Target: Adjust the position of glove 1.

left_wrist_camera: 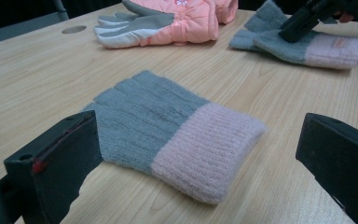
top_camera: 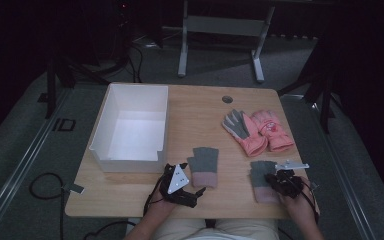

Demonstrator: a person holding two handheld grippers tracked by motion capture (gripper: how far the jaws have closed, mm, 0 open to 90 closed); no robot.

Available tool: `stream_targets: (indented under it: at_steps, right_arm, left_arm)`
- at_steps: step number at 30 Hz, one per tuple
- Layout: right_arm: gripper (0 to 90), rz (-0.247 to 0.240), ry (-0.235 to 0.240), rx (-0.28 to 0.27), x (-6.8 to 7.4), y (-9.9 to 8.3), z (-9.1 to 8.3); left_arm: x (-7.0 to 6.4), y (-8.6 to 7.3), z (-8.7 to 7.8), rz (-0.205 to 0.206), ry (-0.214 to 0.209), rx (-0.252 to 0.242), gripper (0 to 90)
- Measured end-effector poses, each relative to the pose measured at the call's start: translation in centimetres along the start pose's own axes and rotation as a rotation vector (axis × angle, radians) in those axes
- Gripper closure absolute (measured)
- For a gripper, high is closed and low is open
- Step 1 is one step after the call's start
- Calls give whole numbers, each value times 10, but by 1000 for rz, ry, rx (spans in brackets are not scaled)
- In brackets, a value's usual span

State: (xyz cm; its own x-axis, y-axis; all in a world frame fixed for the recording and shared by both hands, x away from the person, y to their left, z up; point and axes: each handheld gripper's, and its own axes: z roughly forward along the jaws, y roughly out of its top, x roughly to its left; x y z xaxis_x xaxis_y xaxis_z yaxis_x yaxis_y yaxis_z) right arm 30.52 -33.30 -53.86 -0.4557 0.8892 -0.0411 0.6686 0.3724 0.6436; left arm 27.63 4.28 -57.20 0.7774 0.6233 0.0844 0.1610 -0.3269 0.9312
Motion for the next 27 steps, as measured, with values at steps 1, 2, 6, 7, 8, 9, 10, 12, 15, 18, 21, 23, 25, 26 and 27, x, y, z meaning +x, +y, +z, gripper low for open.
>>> stream_targets:
  at_steps: [1, 2, 6, 7, 8, 9, 10, 12, 15, 18, 21, 23, 25, 26, 27]
  right_arm:
    - [855, 8, 0, -15, 0, 2, -4]
    - [855, 12, 1, -36, 0, 4, -10]
    - [855, 25, 1, -105, 1, 19, -29]
    - [855, 21, -4, -135, 2, 23, -34]
    - [854, 8, -3, -146, 4, 27, -39]
    - [855, 0, -7, -166, 6, 32, -43]
    - [855, 1, -3, -187, 7, 37, -47]
    - [855, -8, 8, -216, 10, 48, -55]
    - [855, 0, 31, -251, 14, 63, -62]
    - [855, 4, 40, -278, 20, 78, -66]
    - [855, -3, 48, -302, 29, 91, -67]
    - [855, -4, 59, -305, 37, 99, -66]
    - [855, -5, 76, -303, 45, 105, -62]
    - [855, -5, 81, -309, 50, 107, -60]
    - [855, -6, 85, -309, 54, 110, -57]
  left_arm:
    - [0, 0, 0, 0, 0, 1, 0]
    - [0, 0, 0, -2, 1, 1, 0]
    - [0, 0, 0, 1, 1, 1, 0]
    - [0, 0, 0, 1, 2, 2, 0]
    - [0, 0, 0, -2, 1, 2, 0]
    - [0, 0, 0, -2, 1, 1, 0]
    - [0, 0, 0, -2, 0, 0, 0]
    - [0, 0, 0, 0, -1, 1, 0]
    - [0, 0, 0, -3, 0, -1, 0]
    - [0, 0, 0, 3, 1, -1, 0]
    - [0, 0, 0, -2, 1, -2, 0]
    - [0, 0, 0, 2, 0, -2, 0]
    - [0, 0, 0, 3, 1, 0, 0]
    - [0, 0, 0, 2, 0, 0, 0]
    - [0, 0, 0, 2, -1, -2, 0]
